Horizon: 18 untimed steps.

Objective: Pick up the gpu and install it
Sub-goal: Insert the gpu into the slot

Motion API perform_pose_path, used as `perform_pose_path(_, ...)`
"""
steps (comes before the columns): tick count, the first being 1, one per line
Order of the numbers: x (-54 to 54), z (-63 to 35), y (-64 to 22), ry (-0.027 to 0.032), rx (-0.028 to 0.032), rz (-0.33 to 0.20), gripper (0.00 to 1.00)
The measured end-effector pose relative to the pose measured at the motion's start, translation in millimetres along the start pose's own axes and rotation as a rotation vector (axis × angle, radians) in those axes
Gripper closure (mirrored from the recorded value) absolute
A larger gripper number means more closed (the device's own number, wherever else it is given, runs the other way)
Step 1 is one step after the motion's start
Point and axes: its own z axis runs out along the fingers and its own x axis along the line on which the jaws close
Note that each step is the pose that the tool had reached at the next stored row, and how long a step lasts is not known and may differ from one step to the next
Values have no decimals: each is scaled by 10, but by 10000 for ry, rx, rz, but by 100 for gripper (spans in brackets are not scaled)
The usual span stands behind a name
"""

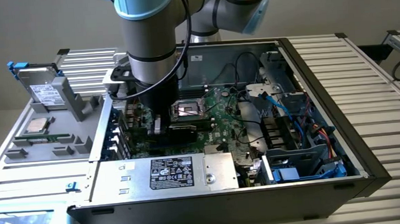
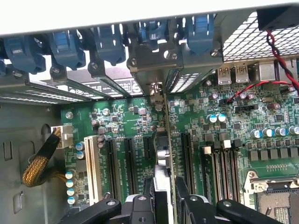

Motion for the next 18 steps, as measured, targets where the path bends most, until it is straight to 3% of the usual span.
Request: perform_pose_path(18,-7,11,7,30,1,153,71)
